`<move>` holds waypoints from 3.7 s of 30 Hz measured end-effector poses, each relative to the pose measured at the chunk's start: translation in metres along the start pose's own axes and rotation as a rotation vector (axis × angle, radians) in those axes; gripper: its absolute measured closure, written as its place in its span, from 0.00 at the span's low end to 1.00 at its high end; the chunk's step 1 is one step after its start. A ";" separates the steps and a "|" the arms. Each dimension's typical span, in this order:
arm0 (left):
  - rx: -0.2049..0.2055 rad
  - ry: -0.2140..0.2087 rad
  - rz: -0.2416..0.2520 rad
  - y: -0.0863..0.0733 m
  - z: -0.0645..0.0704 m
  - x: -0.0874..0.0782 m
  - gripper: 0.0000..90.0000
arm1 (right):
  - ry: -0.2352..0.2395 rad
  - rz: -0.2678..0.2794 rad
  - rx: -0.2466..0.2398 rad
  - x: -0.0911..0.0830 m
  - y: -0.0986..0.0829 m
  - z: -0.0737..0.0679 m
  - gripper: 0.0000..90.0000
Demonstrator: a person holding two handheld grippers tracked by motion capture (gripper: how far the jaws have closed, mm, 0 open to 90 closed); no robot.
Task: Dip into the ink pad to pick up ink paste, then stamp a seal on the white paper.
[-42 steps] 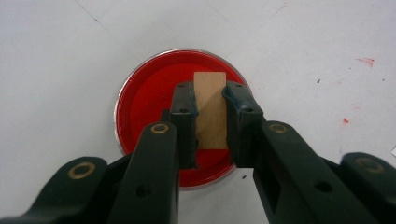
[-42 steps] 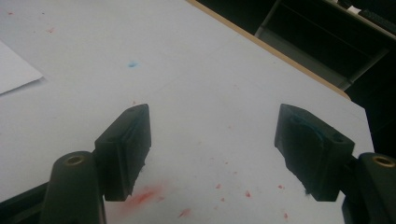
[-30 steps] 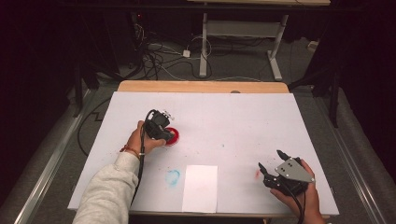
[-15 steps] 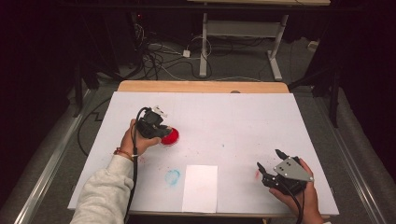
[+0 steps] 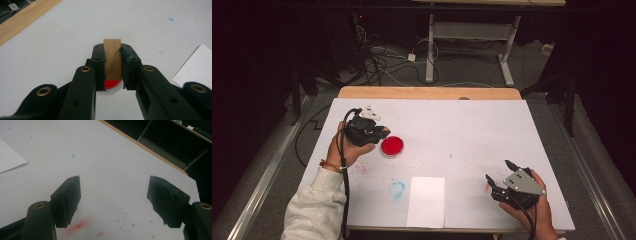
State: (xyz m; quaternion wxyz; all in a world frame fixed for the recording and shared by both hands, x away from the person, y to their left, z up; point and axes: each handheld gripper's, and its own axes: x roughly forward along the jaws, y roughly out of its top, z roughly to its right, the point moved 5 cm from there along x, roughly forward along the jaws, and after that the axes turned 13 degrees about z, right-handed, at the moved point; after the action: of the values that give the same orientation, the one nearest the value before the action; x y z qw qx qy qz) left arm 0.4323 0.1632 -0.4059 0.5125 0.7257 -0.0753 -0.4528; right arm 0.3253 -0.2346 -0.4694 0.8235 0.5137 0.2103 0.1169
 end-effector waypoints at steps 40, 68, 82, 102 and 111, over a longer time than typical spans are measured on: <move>-0.123 -0.049 -0.193 -0.053 -0.018 0.078 0.82 | 0.006 -0.036 -0.013 0.002 -0.005 -0.002 0.30; -0.115 -0.020 -0.187 -0.056 -0.015 0.079 0.82 | 0.008 -0.039 -0.009 0.003 -0.006 -0.002 0.30; -0.118 -0.021 -0.167 -0.058 -0.015 0.078 0.82 | 0.018 -0.049 0.004 0.009 -0.008 -0.003 0.30; -0.125 0.011 -0.107 -0.053 -0.014 0.067 0.82 | 0.025 -0.039 -0.004 0.012 -0.005 -0.003 0.30; -0.074 0.011 -0.080 -0.041 -0.004 0.058 0.82 | 0.023 -0.030 -0.015 0.009 -0.004 -0.002 0.30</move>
State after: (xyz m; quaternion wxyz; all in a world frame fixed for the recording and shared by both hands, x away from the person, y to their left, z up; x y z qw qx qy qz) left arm 0.4543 0.1511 -0.4725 0.5208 0.7111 -0.0265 -0.4716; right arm 0.3324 -0.2306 -0.4761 0.8266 0.5028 0.2265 0.1120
